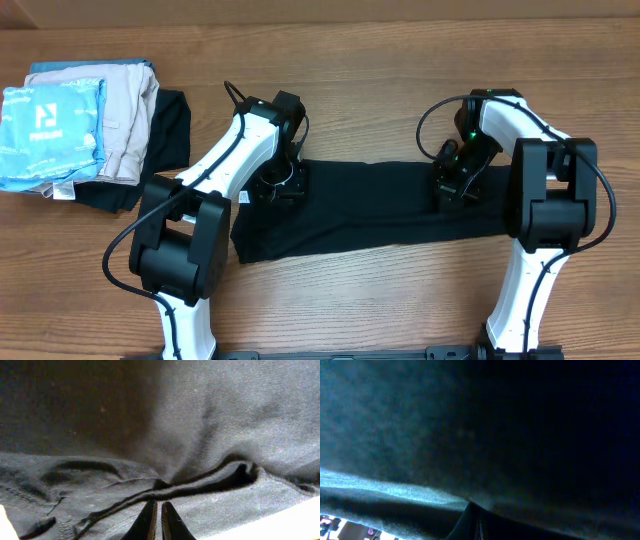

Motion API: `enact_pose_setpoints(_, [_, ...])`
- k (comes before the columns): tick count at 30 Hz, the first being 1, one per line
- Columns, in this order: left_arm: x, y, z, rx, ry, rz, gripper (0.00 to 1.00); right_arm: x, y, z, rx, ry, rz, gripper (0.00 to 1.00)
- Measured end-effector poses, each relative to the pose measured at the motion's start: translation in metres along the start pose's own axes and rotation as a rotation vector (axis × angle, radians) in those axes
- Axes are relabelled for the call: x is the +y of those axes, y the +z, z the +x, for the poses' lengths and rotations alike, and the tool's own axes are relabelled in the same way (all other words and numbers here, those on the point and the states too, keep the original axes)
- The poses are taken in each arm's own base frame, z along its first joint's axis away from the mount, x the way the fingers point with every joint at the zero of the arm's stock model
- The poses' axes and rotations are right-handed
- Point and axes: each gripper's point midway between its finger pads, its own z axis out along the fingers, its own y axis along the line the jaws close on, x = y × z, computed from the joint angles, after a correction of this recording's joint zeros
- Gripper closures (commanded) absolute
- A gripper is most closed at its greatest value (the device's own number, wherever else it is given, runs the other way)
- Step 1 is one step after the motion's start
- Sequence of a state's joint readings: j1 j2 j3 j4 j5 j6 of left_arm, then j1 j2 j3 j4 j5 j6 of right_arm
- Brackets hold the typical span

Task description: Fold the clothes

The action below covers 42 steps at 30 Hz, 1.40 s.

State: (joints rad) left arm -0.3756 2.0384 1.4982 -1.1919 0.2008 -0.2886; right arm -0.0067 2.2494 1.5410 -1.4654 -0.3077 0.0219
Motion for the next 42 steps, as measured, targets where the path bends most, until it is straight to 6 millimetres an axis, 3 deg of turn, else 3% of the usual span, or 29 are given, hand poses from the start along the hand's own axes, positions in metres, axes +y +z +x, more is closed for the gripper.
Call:
enact_pose_setpoints(8, [0.002,0.0,-0.003,-0.015,0.002,-0.011,0.94,0.0,0.0,-0.001,-0.073,-0.021,-0.01,0.96])
enact_pose_setpoints(10, [0.001,0.0,-0.006,-0.027,0.005,-0.008,0.94,0.004,-0.014,-0.006,-0.158,-0.049,-0.005,0.96])
enact_pose_setpoints(12, [0.0,0.0,-0.009,-0.04,0.007,-0.004,0.93,0.013,-0.041,0.0,-0.267,-0.089,0.001,0.96])
enact_pose_setpoints(14, [0.0,0.0,-0.01,-0.041,0.007,-0.004,0.92,0.022,-0.05,0.002,-0.35,-0.121,0.033,0.96])
enact_pose_setpoints(20, [0.007,0.0,-0.003,-0.015,0.0,-0.043,0.96,0.035,-0.009,-0.012,-0.431,-0.138,0.148,0.96])
enact_pose_setpoints(23, [0.017,0.004,-0.005,-0.031,-0.016,-0.093,0.96,0.037,-0.015,-0.025,-0.495,-0.13,0.146,0.96])
enact_pose_setpoints(25, [0.021,0.013,-0.006,-0.043,-0.023,-0.106,0.96,0.038,-0.017,-0.027,-0.508,-0.13,0.144,0.96])
enact_pose_setpoints(27, [0.031,0.029,0.007,-0.003,-0.032,-0.133,0.96,0.039,-0.026,-0.025,-0.54,-0.134,0.153,0.96])
enact_pose_setpoints(30, [0.033,0.034,0.006,-0.023,-0.034,-0.131,0.96,0.039,-0.031,-0.026,-0.558,-0.137,0.158,0.96])
enact_pose_setpoints(33, [0.034,0.03,-0.011,-0.112,-0.024,-0.149,0.96,0.037,-0.032,-0.027,-0.566,-0.134,0.171,0.96])
enact_pose_setpoints(38, [0.036,0.015,-0.065,-0.343,-0.016,-0.161,0.96,0.038,-0.038,-0.026,-0.566,-0.134,0.176,0.96])
enact_pose_setpoints(42, [0.044,0.01,-0.076,-0.385,-0.028,-0.166,0.95,0.047,-0.035,-0.023,-0.551,-0.151,0.124,0.96])
